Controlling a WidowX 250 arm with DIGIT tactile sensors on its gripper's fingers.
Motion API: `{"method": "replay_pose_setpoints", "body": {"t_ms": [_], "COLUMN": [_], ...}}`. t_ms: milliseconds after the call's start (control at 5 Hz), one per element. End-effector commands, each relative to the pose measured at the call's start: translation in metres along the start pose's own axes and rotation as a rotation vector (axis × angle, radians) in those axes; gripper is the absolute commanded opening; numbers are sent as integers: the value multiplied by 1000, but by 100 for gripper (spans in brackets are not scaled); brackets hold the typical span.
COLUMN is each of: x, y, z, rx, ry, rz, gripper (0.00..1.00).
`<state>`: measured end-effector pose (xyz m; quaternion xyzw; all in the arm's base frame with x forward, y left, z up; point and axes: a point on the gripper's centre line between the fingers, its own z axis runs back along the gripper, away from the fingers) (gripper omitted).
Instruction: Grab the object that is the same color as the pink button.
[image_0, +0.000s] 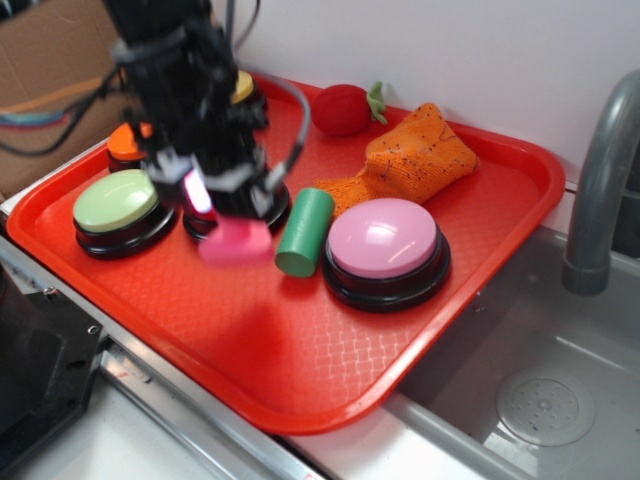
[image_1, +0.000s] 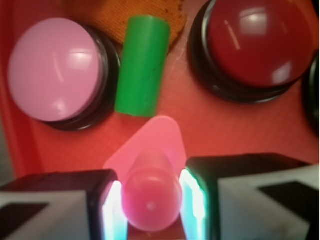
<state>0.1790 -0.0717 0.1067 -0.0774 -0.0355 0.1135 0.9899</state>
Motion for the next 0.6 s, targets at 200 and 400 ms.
{"method": "replay_pose_setpoints", "body": {"t_ms": [200,400], "x": [69,55], "y": [34,43], "z": [90,93], "rx": [97,162], "ry": [-106,-93], "rz": [-10,60], "gripper": [0,0]}}
